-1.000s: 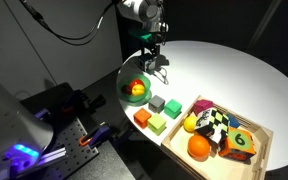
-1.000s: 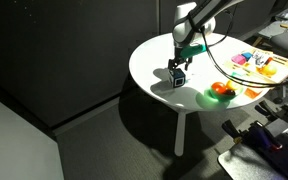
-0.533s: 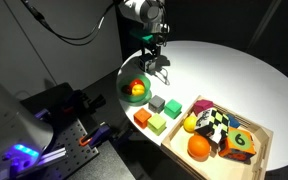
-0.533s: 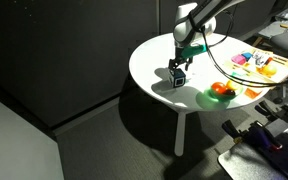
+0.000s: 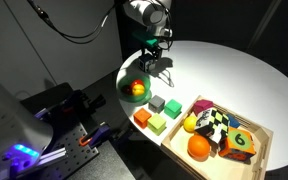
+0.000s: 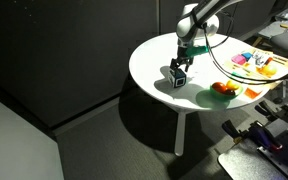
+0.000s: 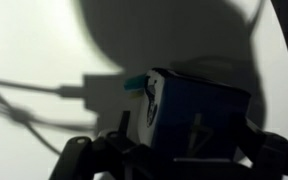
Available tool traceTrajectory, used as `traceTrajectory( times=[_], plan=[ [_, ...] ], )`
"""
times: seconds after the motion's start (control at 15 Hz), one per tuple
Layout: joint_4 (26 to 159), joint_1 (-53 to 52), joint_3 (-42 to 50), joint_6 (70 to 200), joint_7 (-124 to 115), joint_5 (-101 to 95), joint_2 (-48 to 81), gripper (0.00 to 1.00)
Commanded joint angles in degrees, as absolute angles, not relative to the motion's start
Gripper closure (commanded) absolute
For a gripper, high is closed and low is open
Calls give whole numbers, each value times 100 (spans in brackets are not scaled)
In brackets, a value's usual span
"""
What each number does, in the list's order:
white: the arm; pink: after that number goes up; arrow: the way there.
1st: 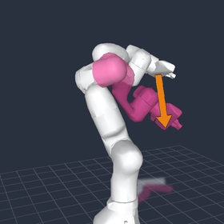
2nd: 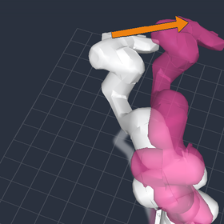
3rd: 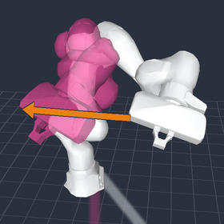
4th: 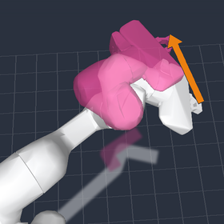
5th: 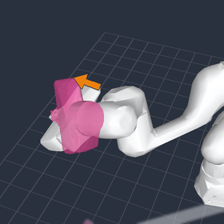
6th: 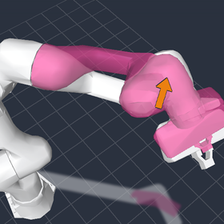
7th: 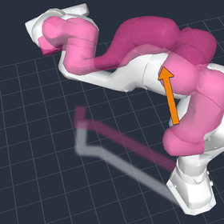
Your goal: Put the blue dice on the tray
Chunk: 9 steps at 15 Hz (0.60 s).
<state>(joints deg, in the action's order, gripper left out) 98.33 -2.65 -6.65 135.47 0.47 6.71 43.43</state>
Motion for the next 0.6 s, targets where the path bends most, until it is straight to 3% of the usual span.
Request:
traceTrajectory(
  times=[0.0, 0.07, 0.13, 0.2, 0.53],
  plan=[
    [9607, -93, -766, 13320, 307, 848, 4493, 0],
    [9591, -63, -778, 13280, 339, 886, 4504, 0],
    [9562, -40, -782, 13223, 357, 914, 4521, 25],
    [9541, -31, -779, 13192, 353, 927, 4532, 28],
    [9406, -16, -753, 12941, 309, 999, 4538, 66]
  ],
)
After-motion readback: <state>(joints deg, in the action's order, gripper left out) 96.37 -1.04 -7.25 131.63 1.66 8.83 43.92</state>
